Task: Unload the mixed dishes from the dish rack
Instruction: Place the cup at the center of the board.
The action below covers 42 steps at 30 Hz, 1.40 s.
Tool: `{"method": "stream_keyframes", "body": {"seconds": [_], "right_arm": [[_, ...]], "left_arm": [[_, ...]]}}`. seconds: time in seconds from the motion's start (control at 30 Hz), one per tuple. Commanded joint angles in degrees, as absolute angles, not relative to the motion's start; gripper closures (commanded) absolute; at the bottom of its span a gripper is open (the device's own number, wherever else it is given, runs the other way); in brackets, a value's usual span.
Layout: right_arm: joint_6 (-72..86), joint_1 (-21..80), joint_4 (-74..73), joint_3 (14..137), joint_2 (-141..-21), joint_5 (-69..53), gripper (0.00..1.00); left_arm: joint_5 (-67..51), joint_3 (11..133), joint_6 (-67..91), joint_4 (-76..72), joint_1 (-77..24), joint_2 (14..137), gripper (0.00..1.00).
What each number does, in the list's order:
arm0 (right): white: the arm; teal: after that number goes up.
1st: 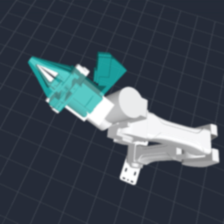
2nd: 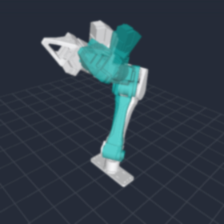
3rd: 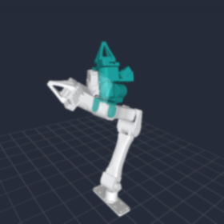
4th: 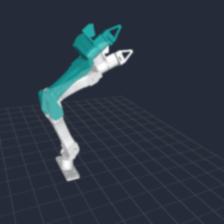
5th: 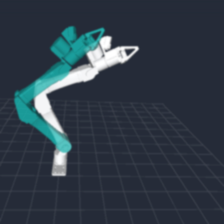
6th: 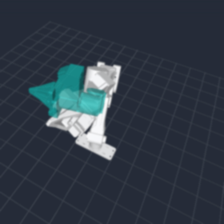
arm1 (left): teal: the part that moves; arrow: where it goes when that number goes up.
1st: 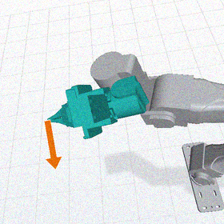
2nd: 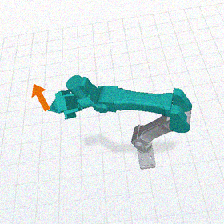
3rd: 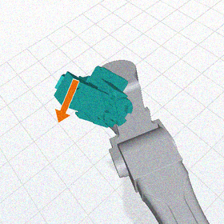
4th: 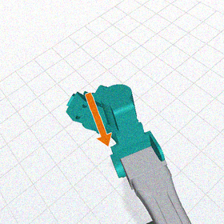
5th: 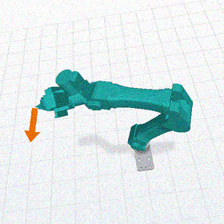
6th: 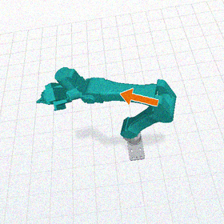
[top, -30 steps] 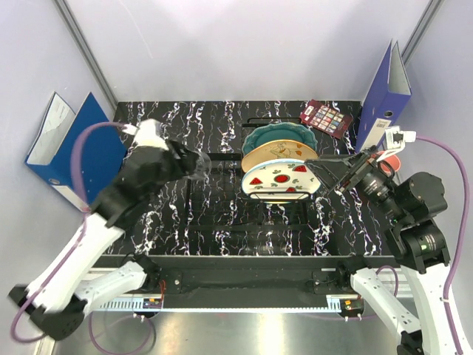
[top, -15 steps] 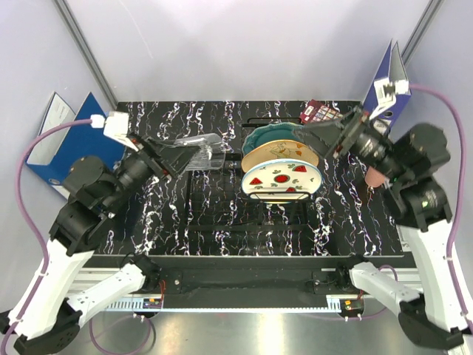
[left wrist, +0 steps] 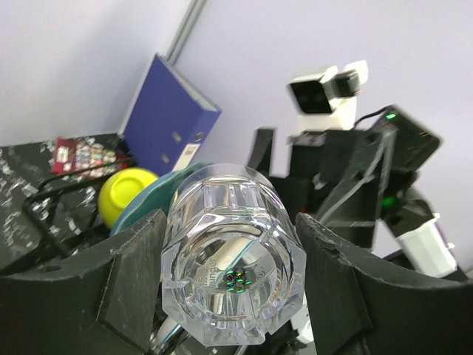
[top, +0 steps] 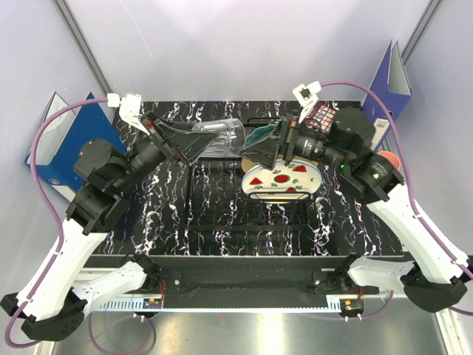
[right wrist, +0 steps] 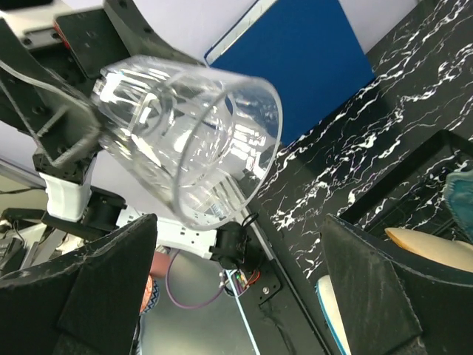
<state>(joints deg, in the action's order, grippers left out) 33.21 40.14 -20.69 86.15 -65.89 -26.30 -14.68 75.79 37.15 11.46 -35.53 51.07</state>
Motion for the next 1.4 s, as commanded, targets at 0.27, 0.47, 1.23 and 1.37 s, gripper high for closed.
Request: {"method": "stream_keyframes", "body": {"seconds": [0.27,0.47,1.23,1.37], "right_arm": [[31.29,43.68,-11.87,86.05,-66.62,-23.91,0.01],[31.29,43.94,-9.41,85.43,-67.23,-23.82,0.17],[19.78,44.38,-28.9,92.88,-58.97,9.61,1.0],[17.4,44.3,-44.25,104.31,-64.76,29.4,1.0]], "left_arm": [[-21.35,77.52,41.4,-3.25,-35.51,54.32,1.0],[-22.23,76.55,42.01,-3.43,-35.51,54.4,1.0],[-0.72,74.01,33.05,9.84,-35.42,43.6,0.01],[1.49,73.22,32.87,11.86,-35.42,41.05,0.01]]}}
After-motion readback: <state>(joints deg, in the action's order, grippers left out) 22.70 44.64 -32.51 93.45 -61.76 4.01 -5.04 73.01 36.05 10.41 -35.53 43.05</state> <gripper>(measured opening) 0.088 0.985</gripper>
